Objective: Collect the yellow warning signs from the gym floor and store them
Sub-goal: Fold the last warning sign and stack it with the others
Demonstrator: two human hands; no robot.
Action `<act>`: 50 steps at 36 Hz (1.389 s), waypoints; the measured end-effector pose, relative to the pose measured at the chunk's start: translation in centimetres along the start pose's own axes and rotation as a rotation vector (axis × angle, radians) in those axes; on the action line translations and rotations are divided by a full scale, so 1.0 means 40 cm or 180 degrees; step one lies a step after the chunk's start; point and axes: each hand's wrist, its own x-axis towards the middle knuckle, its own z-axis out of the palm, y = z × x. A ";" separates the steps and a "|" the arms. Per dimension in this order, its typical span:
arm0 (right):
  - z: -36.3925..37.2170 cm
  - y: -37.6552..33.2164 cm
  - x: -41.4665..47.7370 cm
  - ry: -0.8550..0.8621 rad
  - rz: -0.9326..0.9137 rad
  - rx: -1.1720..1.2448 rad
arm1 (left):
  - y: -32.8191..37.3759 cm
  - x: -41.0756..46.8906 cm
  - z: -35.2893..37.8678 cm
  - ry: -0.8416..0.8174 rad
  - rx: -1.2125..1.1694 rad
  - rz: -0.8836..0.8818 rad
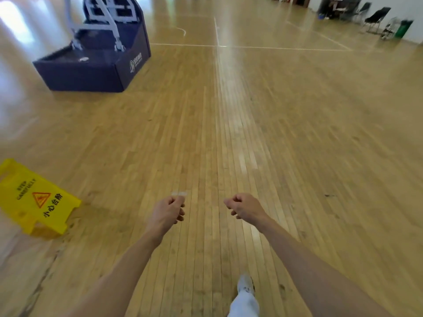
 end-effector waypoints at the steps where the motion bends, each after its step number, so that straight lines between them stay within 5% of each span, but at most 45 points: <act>1: -0.007 0.000 0.043 -0.0054 -0.0017 -0.0033 | 0.007 0.032 0.004 0.0003 0.0010 -0.0031; 14: -0.148 -0.143 0.625 -0.0774 -0.0275 -0.0432 | 0.222 0.491 0.040 0.0557 0.0119 -0.0480; 22: -0.065 -0.307 0.854 -0.1316 -0.0622 -0.0796 | 0.221 0.643 -0.071 0.1044 -0.0132 -0.0893; 36: 0.521 -0.746 1.074 -0.2299 -0.1473 -0.1727 | -0.007 0.814 -0.554 0.2202 -0.1018 -0.1223; 50: 1.054 -1.190 1.153 -0.2849 -0.2032 -0.2019 | -0.176 0.880 -1.068 0.2663 -0.1360 -0.1536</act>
